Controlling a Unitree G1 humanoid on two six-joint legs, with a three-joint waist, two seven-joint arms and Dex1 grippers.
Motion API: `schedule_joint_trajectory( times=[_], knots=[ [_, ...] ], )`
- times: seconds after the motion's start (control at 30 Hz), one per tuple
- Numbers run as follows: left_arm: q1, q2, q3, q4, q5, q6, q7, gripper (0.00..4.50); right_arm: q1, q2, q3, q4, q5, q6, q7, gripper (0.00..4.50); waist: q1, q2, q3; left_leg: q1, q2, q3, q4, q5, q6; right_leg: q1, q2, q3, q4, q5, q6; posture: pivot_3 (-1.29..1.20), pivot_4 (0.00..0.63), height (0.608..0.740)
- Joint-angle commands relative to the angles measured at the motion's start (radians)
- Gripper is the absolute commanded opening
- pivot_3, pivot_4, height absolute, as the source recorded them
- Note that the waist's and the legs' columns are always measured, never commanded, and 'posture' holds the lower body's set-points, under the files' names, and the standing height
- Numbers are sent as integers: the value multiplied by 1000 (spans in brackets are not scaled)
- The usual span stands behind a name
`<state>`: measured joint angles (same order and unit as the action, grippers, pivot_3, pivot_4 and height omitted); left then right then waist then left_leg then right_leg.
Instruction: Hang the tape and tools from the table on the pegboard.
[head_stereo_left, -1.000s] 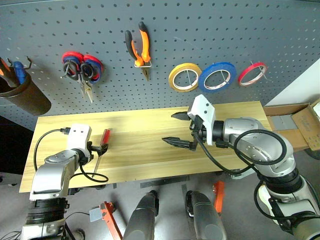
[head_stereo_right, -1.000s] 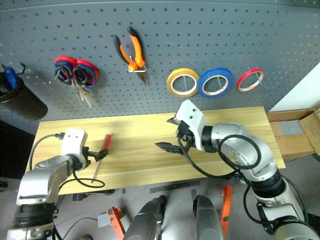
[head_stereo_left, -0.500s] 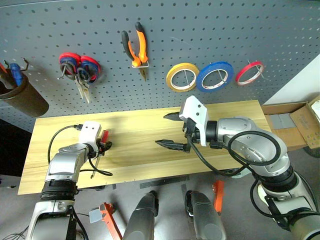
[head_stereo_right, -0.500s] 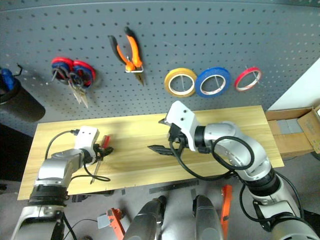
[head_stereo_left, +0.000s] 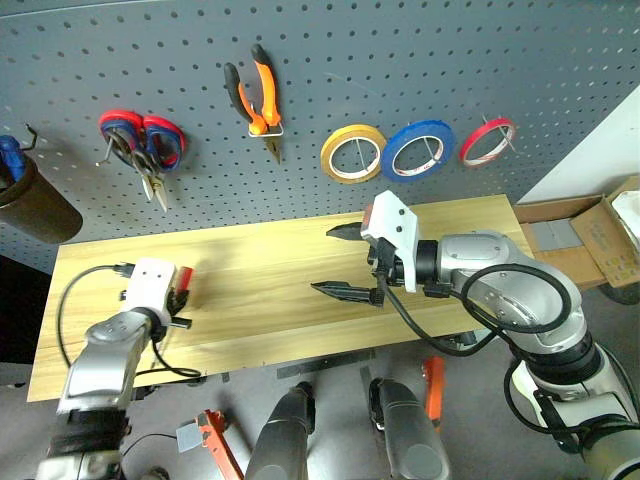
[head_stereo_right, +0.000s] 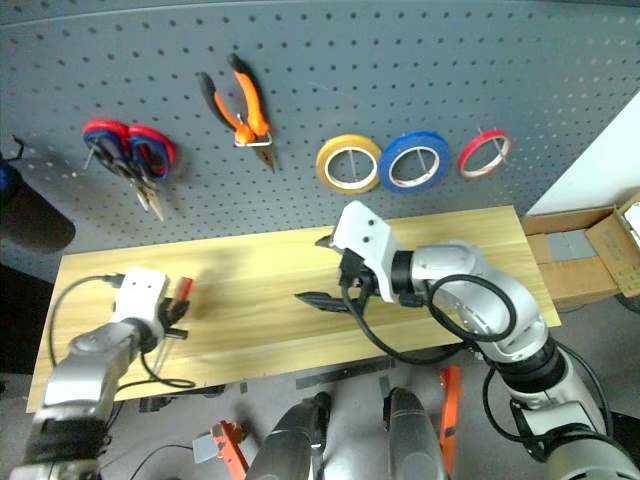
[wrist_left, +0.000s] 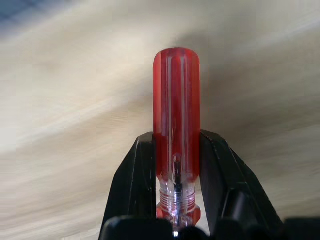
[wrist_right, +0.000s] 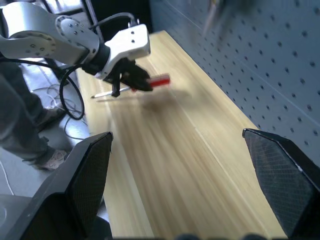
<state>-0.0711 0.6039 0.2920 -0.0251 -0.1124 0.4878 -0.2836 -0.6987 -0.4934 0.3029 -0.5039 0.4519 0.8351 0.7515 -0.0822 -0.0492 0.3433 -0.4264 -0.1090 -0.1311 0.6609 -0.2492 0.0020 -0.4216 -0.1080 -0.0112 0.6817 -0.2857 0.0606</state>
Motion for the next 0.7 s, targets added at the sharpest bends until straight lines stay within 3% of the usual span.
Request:
schedule_joint_trajectory(
  times=[0.03,0.13,0.3,0.7],
  knots=[
    [66,-42,132,-158,1,-169,71,821,3,5,-34,-26,5,-128,56,4500,2,0,0,0,0,0,0,0,0,0,0,0,0,0,0,-117,344,740],
    [150,-69,186,-253,41,-288,106,821,7,5,-37,-2,-2,-218,104,4500,6,0,0,0,0,0,1,0,0,1,0,0,0,0,0,-92,340,740],
    [204,-102,245,-367,86,-327,176,821,-26,11,-58,41,63,-247,190,4500,14,0,0,0,0,0,1,0,0,1,0,-1,0,0,0,-59,332,740],
    [-104,-27,321,-537,24,-192,214,821,-74,6,-87,139,66,-307,264,4500,52,0,0,0,0,-1,1,0,0,1,0,-2,0,1,0,-15,309,740]
  ],
)
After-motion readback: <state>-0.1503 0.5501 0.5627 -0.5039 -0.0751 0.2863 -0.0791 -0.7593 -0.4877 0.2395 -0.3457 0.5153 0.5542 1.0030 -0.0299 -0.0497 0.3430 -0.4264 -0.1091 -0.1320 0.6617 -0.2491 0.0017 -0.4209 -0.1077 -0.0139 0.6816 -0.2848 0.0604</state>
